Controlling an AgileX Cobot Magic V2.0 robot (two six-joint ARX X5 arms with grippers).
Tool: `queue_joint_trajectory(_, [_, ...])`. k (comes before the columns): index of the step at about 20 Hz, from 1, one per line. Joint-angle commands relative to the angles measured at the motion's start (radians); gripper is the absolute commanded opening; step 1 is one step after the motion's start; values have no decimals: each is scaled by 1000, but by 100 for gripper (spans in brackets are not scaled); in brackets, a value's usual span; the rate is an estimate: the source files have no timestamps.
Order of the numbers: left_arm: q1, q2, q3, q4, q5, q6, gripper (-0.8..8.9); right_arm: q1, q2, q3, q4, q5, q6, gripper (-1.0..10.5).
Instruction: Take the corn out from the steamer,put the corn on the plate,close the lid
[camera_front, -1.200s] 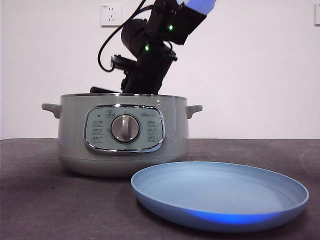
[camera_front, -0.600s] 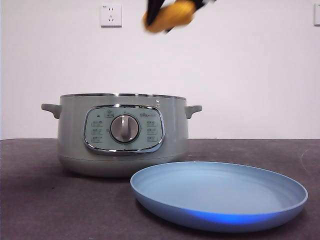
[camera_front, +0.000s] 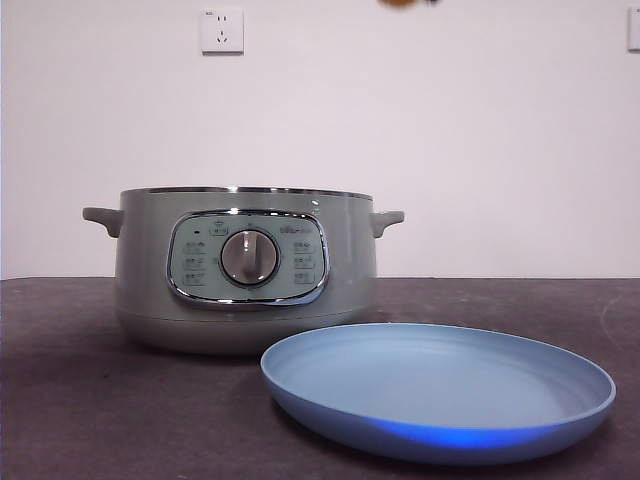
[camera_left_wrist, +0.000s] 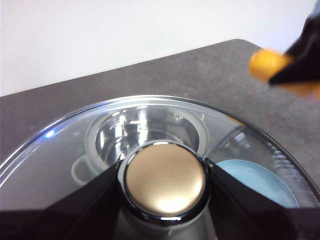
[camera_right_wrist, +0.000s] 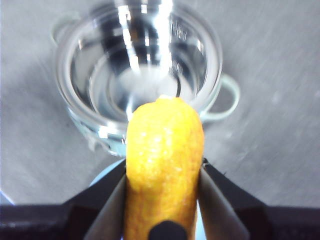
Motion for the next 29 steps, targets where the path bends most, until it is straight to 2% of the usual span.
queue_joint_trajectory(1, [0, 23, 10, 85, 6, 11, -7, 0, -32, -212, 113, -19, 51, -13])
queue_joint_trajectory(5, [0, 94, 10, 130, 9, 21, -7, 0, -35, -519, 379, -87, 89, -13])
queue_joint_trajectory(10, [0, 186, 10, 207, 32, 34, -7, -2, -17, -756, 655, -79, 94, -13])
queue_joint_trajectory(13, [-1, 215, 10, 242, 51, 33, -7, -6, 35, -818, 754, -80, 94, -13])
queue_joint_trajectory(20, [-1, 229, 10, 256, 56, 32, -7, -7, 208, -820, 880, -81, 79, -3])
queue_joint_trajectory(21, [-1, 229, 10, 256, 56, 32, -7, -7, 219, -820, 874, -81, 79, 36])
queue_joint_trajectory(25, [-1, 244, 10, 287, 57, 32, -7, -7, 217, -820, 875, -83, 80, 511])
queue_joint_trajectory(26, [-1, 253, 10, 296, 57, 32, -7, -7, 211, -820, 874, -83, 79, 558])
queue_joint_trajectory(29, [-1, 294, 10, 325, 58, 33, -7, -7, 172, -820, 874, -84, 79, 571])
